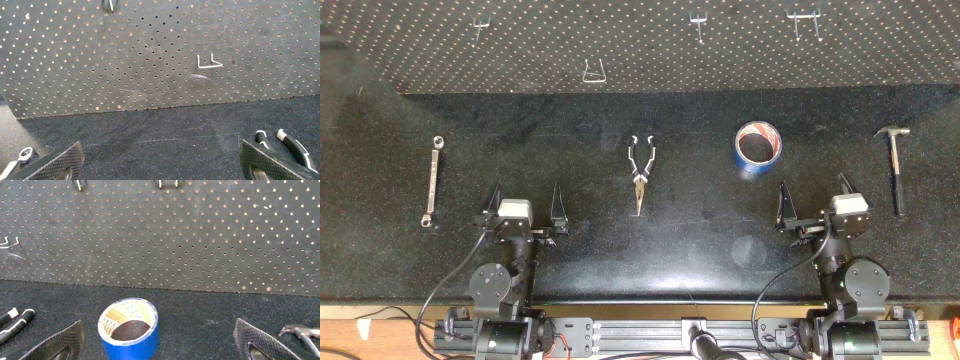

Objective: Place Tools Onto Pegboard

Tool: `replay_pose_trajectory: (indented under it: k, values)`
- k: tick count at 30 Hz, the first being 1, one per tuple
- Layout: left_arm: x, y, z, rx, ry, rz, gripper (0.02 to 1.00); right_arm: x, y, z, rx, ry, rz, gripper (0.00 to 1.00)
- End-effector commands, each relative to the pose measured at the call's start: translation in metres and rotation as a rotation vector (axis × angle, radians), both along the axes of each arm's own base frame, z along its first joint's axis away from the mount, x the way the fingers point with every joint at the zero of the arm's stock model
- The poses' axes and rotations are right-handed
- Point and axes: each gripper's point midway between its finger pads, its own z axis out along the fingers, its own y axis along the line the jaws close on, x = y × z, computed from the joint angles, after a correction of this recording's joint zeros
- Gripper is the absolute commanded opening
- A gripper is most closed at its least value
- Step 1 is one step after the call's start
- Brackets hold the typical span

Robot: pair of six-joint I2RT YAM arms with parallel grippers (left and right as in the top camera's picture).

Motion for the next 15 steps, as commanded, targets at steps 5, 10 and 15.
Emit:
replay_pose_trajectory:
  k: [5, 10, 15]
  values:
    - [0.000, -0.002, -0.001, 0.001, 0.002, -0.012, 0.996, 0.000, -0.003, 0.000, 0.018, -0.001, -0.017, 0.976]
    - [-0.001, -0.012, -0.001, -0.004, 0.002, -0.065, 0.996, 0.000, -0.003, 0.000, 0.018, -0.001, -0.017, 0.976]
    - [0.002, -0.013, 0.016, 0.081, -0.009, -0.077, 0.993, 0.000, -0.003, 0.000, 0.018, -0.001, -0.017, 0.976]
